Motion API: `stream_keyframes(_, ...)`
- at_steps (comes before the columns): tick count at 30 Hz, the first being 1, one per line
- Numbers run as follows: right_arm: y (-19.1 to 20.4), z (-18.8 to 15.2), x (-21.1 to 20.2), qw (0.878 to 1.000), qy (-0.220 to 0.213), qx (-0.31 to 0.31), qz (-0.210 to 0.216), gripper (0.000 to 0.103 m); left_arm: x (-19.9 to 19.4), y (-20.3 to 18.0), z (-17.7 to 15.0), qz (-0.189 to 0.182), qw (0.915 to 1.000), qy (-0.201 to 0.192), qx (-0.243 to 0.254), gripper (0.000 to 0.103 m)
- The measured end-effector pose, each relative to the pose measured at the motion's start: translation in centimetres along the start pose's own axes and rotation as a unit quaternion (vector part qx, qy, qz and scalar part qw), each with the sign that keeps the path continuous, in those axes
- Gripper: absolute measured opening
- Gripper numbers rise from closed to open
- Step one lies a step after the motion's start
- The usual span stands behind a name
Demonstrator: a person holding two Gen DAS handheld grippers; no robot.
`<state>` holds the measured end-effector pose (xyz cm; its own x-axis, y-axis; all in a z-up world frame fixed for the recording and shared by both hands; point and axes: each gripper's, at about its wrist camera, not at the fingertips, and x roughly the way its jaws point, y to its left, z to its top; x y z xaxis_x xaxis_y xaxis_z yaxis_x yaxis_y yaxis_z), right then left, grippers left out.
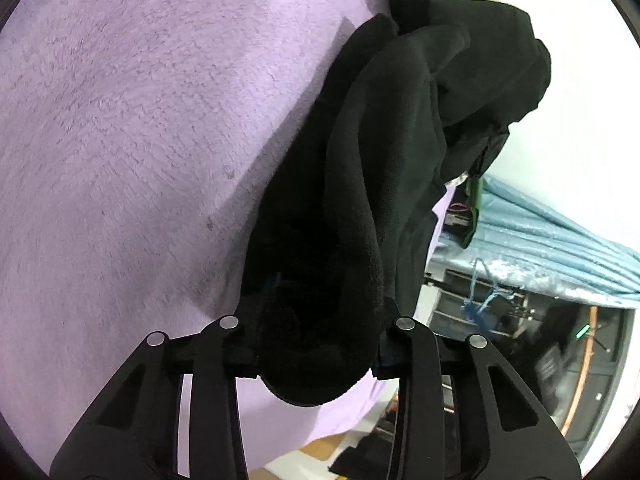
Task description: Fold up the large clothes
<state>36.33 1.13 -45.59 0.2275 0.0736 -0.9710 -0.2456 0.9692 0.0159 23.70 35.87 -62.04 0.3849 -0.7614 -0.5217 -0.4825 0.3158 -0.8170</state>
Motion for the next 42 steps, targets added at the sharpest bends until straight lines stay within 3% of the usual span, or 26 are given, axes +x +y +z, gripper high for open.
stream_keyframes(2, 2.5, 2.7, 0.2, 0.999, 0.02, -0.013, -0.039, 0.093, -0.1, -1.3, -0.2, 0.039, 0.999, 0.006, 0.021, 0.032)
stream_keyframes(5, 6.2, 6.0, 0.5, 0.999, 0.035, -0.031, -0.016, 0.093, -0.3, -4.0, -0.5, 0.082, 0.995, -0.001, 0.058, 0.03)
stream_keyframes(8, 11.8, 9.7, 1.9, 0.99, 0.063, -0.107, -0.062, 0.093, -0.2, -6.2, -1.0, 0.108, 0.9904, -0.012, 0.085, 0.029)
stream_keyframes(11, 15.4, 12.2, 4.7, 0.979, 0.12, -0.122, -0.111, 0.093, -0.4, -7.6, -1.7, 0.122, 0.9874, -0.027, 0.097, 0.028)
stream_keyframes(13, 17.1, 13.1, 6.9, 0.973, 0.175, -0.111, -0.101, 0.093, -0.6, -8.4, -2.3, 0.129, 0.9856, -0.036, 0.104, 0.028)
stream_keyframes(15, 18.6, 13.7, 8.6, 0.965, 0.204, -0.118, -0.114, 0.093, -0.6, -9.2, -2.6, 0.135, 0.9836, -0.041, 0.112, 0.028)
stream_keyframes(18, 19.7, 14.3, 10.3, 0.957, 0.226, -0.118, -0.138, 0.093, -1.1, -9.8, -3.2, 0.143, 0.9808, -0.049, 0.123, 0.027)
stream_keyframes(21, 19.7, 14.9, 11.2, 0.956, 0.245, -0.078, -0.14, 0.093, -1.3, -10.7, -3.8, 0.149, 0.9783, -0.058, 0.132, 0.027)
stream_keyframes(26, 19.6, 14.1, 13.3, 0.939, 0.298, -0.038, -0.166, 0.093, -1.3, -12.5, -5.1, 0.154, 0.9703, -0.069, 0.173, 0.027)
stream_keyframes(37, 21.0, 13.0, 16.8, 0.896, 0.325, -0.094, -0.287, 0.093, -0.6, -15.5, -7.1, 0.19, 0.9507, -0.085, 0.23, 0.027)
stream_keyframes(42, 21.2, 11.0, 18.9, 0.865, 0.316, -0.156, -0.358, 0.093, 0.0, -16.6, -8.0, 0.202, 0.9412, -0.089, 0.255, 0.027)
